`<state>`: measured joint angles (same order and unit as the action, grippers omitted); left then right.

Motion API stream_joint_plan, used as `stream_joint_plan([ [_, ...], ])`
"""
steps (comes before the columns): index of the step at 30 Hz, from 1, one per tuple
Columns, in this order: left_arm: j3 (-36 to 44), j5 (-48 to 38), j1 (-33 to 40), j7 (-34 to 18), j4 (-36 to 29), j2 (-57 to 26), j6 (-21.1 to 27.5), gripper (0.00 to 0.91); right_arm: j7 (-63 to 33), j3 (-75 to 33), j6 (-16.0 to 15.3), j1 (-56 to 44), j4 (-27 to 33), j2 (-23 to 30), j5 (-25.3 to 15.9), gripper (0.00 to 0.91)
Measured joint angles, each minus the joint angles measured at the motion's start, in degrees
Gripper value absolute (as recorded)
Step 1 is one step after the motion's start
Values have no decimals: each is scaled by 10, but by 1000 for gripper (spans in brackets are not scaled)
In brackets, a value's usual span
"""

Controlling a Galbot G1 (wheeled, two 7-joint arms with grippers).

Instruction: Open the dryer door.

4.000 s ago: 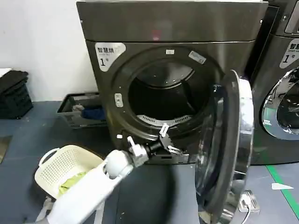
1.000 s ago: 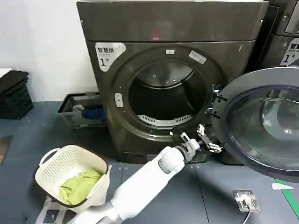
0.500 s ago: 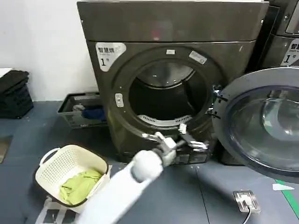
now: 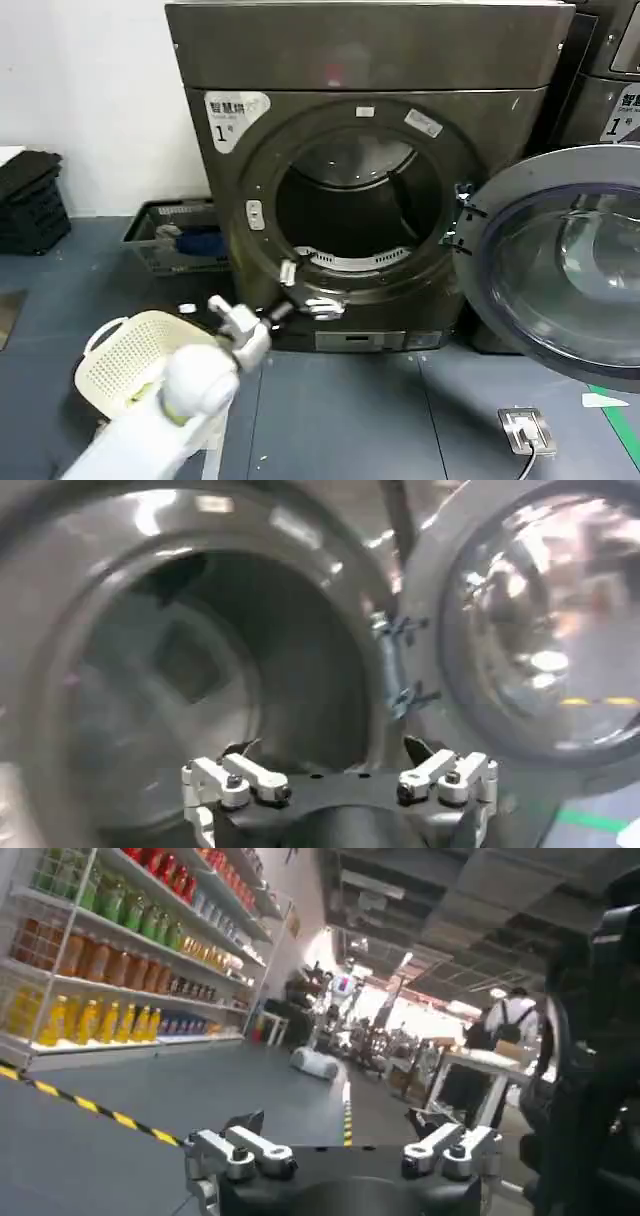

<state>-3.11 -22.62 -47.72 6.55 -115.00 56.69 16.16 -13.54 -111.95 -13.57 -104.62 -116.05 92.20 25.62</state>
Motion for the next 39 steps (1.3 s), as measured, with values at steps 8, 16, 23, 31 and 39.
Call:
stream_joint_plan([
  [8,-109,-93,-86,-50,-18,-82,57,907,13,15,6,9,8,0,6,907],
  [16,-207,-237,-120,-136,-7,-131,140,907,21,28,14,11,17,-19,7,907],
  [23,-287,-383,-158,-226,-13,-161,241,907,23,34,15,11,17,-27,10,907],
  [31,-325,-561,-183,-334,-10,-189,261,907,23,34,15,11,12,-26,11,907],
  [39,-293,-726,-161,-435,17,-221,261,907,25,36,17,12,10,-23,11,907],
])
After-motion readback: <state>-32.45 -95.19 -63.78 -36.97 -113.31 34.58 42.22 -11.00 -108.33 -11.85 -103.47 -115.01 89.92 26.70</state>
